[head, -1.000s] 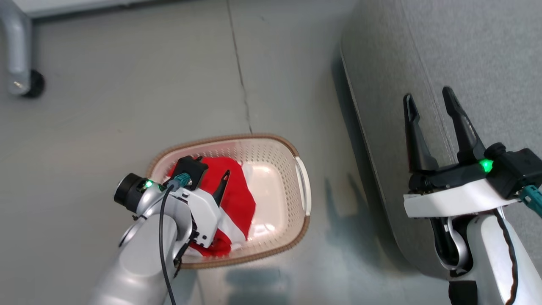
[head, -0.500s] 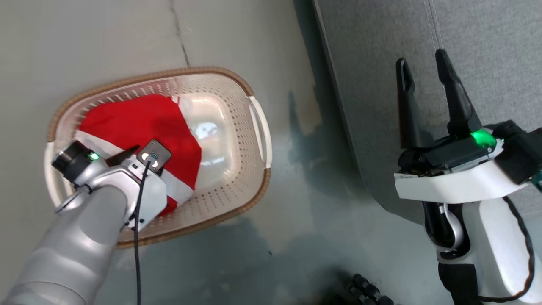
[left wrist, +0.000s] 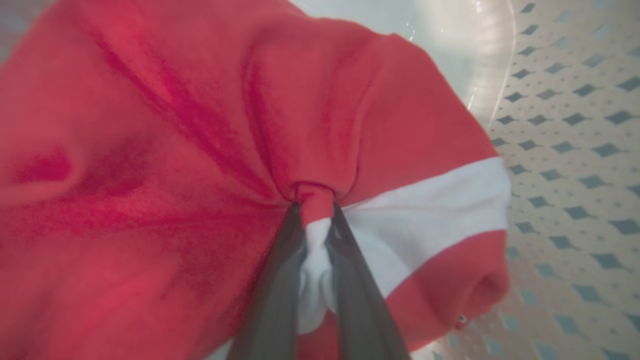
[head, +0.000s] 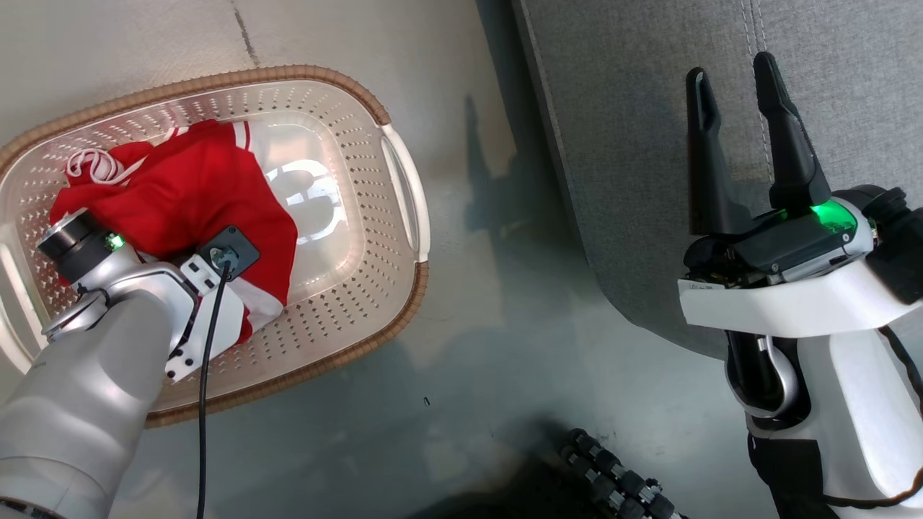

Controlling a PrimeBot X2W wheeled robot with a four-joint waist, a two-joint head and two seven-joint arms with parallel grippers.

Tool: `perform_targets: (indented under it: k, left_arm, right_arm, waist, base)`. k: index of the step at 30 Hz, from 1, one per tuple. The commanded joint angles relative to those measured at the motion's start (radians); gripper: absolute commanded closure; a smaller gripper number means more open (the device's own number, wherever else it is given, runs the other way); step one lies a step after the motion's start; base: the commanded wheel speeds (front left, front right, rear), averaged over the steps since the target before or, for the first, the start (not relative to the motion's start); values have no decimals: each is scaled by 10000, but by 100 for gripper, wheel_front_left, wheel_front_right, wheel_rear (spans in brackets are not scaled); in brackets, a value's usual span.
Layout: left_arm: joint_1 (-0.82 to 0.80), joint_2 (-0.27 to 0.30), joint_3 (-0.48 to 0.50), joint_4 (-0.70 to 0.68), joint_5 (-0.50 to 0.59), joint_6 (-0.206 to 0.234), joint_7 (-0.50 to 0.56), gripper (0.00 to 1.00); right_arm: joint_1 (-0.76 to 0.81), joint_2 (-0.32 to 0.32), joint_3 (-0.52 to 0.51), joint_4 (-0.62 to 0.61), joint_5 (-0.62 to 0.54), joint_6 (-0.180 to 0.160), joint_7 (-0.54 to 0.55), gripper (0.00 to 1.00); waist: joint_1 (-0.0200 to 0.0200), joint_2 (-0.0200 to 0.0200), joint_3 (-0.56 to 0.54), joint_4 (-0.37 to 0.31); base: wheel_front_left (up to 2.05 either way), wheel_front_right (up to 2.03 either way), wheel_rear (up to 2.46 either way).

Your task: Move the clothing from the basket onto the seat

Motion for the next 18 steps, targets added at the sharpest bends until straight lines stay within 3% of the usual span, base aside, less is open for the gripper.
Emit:
perform_targets:
  k: [1, 11, 18]
  left_arm:
    - [-324, 11, -75, 11, -95, -5, -204, 100]
    - [124, -883, 659, -367, -1446, 59, -1875, 100]
    - [997, -1425, 1538, -1086, -2644, 166, -2363, 100]
  right_arm:
    - [-167, -26, -95, 61, -15, 19, -62, 0]
    - [171, -35, -398, 481, -684, 19, -62, 0]
    - [670, -39, -690, 844, -1325, 19, -54, 0]
  waist:
    - [0, 0, -63, 90]
    - [0, 0, -1461, 1039]
    - [0, 0, -2743, 1841]
  base:
    - [0, 0, 0]
    - [0, 0, 0]
    - [0, 0, 0]
